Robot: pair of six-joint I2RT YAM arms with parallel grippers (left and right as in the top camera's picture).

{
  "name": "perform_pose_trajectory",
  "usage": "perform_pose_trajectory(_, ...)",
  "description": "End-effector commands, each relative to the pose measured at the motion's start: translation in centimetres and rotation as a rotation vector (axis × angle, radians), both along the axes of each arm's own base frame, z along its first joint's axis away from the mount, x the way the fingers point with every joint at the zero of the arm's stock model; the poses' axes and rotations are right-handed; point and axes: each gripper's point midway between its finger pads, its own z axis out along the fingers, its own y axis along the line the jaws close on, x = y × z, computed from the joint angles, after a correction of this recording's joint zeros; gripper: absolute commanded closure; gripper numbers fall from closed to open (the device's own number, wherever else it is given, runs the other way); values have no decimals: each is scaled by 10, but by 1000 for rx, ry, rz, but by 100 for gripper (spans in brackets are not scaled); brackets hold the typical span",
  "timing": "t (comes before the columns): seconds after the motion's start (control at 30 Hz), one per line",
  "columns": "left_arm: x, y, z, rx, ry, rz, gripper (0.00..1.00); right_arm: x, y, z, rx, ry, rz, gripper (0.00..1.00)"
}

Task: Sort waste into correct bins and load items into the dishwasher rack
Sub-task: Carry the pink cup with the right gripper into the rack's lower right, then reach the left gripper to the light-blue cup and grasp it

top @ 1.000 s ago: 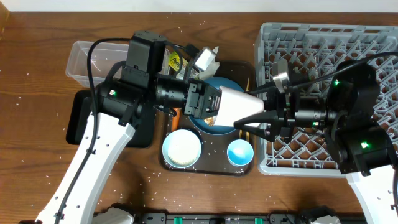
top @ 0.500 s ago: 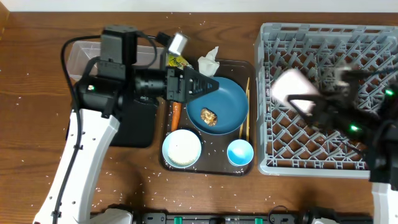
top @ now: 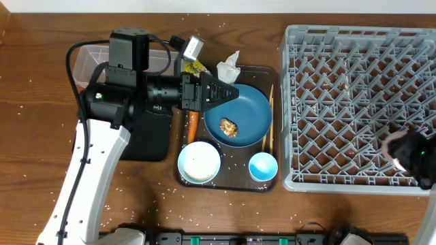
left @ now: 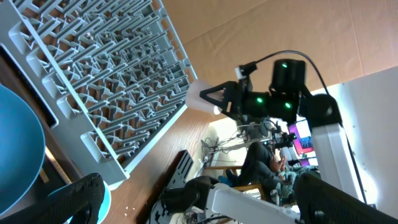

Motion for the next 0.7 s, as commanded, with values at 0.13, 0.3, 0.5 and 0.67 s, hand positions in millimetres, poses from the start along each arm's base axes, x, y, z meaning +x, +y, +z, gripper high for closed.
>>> perform_pose_trajectory(0.13, -2, 1, 4, -6, -7, -2, 2, -4, -31, -33, 2, 176, -114, 50)
perform_pose_trajectory(0.3, -2, 1, 4, -6, -7, -2, 2, -3, -30, -60, 77, 281, -108, 45)
perform_pose_trajectory(0.5, -2, 1, 4, -6, -7, -2, 2, -1, -29, -78, 125, 338, -102, 36)
perform_pose_trajectory(0.67, -2, 1, 4, -6, -8, -2, 2, 7, -25, -79, 157, 305, -89, 20)
